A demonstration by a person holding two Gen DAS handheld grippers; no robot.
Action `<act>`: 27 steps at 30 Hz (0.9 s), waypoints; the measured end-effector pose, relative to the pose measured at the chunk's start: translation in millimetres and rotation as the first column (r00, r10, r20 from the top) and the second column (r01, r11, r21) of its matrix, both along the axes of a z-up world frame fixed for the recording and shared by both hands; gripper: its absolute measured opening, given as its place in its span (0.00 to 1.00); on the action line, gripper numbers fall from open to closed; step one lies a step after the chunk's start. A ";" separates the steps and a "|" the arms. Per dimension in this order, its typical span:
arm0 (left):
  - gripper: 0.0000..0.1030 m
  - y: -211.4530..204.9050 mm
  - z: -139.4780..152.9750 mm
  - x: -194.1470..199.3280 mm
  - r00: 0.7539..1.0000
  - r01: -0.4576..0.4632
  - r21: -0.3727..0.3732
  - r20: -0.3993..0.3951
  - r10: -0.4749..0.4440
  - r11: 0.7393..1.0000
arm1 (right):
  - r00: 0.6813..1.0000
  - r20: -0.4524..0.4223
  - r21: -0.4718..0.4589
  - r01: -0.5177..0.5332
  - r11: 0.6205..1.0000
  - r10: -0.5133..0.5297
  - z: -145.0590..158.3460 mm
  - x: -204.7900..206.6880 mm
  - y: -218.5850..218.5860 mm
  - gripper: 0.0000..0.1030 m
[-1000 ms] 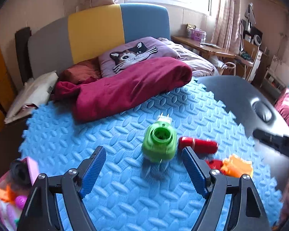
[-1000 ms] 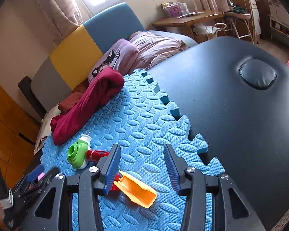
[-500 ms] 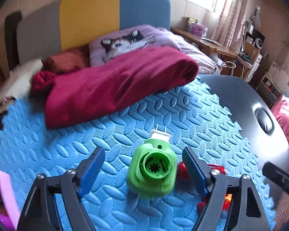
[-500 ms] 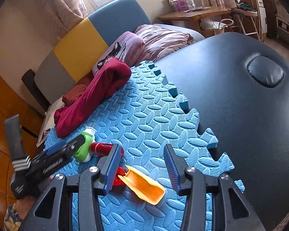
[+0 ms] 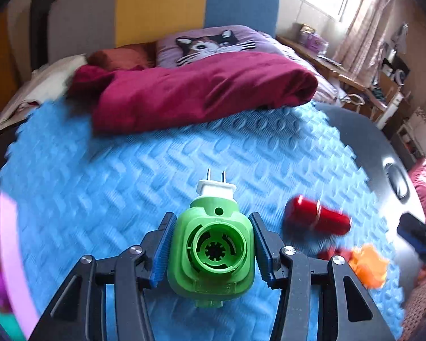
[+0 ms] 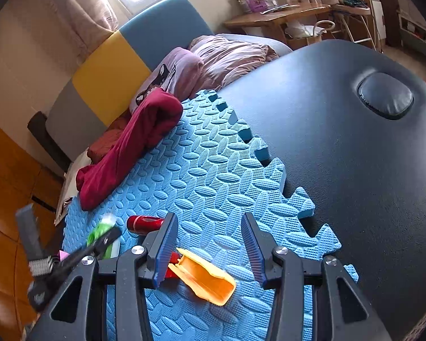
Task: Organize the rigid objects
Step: 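Close the left gripper on the green spool toy, then hold the green spool toy with the left gripper while the right gripper grasps the red K puzzle piece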
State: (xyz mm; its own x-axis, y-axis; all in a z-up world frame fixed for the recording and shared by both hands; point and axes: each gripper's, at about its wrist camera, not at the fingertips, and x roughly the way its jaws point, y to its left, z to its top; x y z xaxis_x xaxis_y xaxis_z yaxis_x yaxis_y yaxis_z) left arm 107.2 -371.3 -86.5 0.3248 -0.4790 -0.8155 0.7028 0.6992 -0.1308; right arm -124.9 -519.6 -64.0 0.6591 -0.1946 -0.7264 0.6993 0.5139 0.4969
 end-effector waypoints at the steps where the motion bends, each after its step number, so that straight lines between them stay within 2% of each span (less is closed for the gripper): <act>1: 0.51 6.7 -0.1 -7.2 1.000 -0.001 0.000 0.013 0.001 1.000 | 1.000 0.002 0.002 0.002 1.000 -0.002 -0.2 -0.3 -0.3 0.45; 9: 0.51 59.8 -2.3 -53.8 0.998 -0.054 -0.021 0.022 0.054 0.998 | 0.999 0.009 0.038 -0.033 0.999 0.033 -4.9 3.7 1.1 0.45; 15: 0.51 81.4 -5.5 -84.7 0.997 -0.031 -0.031 0.066 0.033 0.999 | 0.996 -0.005 0.045 -0.091 0.995 0.092 -8.3 12.7 9.1 0.45; 17: 0.51 83.5 -6.7 -87.7 0.996 -0.027 -0.037 0.079 0.030 0.999 | 0.994 -0.011 0.025 -0.105 0.994 0.105 -6.3 14.9 12.9 0.45; 19: 0.51 83.8 -7.0 -89.3 0.996 -0.019 -0.037 0.091 0.022 0.999 | 0.993 0.019 0.000 -0.121 0.993 0.121 0.1 14.3 16.9 0.45; 22: 0.51 84.4 -8.1 -90.3 0.995 -0.013 -0.036 0.101 0.017 0.999 | 0.977 0.058 -0.078 -0.201 0.976 0.206 13.3 20.3 31.8 0.45; 27: 0.51 84.6 -8.7 -90.3 0.995 -0.013 -0.039 0.101 0.017 0.999 | 0.927 -0.083 -0.169 -0.374 0.912 0.365 10.3 53.6 61.4 0.45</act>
State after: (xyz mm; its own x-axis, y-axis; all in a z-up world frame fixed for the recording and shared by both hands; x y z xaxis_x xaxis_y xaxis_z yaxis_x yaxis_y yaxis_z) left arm 16.9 -286.7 -95.2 0.4120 -0.5032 -0.7596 0.7031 0.7058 -0.0862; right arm -71.3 -458.2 -53.6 0.6740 -0.0735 -0.7350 0.4633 0.8171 0.3431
